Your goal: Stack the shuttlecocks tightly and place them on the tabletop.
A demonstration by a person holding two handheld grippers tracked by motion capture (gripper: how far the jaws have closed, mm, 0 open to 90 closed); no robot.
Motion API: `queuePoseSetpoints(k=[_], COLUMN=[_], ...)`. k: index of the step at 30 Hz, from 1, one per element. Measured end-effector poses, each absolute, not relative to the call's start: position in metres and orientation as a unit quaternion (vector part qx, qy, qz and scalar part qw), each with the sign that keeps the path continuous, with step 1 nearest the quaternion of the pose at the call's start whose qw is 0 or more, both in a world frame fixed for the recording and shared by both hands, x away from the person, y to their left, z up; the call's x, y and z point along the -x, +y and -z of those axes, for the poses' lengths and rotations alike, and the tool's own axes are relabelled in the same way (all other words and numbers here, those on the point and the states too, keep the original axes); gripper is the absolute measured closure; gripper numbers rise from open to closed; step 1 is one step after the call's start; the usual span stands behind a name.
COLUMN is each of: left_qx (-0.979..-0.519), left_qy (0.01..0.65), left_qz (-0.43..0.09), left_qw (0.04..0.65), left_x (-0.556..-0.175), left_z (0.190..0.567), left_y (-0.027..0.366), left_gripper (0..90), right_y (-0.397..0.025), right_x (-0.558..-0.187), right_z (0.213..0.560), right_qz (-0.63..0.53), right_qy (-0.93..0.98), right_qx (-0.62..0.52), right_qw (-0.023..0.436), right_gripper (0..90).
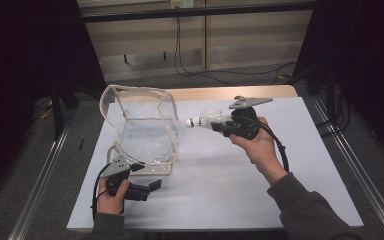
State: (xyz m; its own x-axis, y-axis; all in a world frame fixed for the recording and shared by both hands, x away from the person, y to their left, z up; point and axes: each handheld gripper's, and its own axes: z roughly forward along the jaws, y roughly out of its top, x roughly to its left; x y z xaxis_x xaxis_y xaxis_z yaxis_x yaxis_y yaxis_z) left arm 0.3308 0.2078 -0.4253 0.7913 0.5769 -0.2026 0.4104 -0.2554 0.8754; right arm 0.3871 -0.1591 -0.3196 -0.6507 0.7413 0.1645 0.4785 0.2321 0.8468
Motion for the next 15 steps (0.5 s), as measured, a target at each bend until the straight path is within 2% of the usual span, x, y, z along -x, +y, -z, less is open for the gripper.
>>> queuePoseSetpoints(k=[15], left_qx=[-0.786], left_qy=[0.313], left_qz=[-0.078], left_qw=[0.528], left_x=[-0.331], left_z=[0.425], left_y=[0.208], left_gripper=[3.5], right_y=[-0.138], right_x=[-0.391], right_z=[0.296], right_qz=[-0.484], right_qy=[0.778], right_qx=[-0.376], right_qw=[0.135], right_gripper=[89.3])
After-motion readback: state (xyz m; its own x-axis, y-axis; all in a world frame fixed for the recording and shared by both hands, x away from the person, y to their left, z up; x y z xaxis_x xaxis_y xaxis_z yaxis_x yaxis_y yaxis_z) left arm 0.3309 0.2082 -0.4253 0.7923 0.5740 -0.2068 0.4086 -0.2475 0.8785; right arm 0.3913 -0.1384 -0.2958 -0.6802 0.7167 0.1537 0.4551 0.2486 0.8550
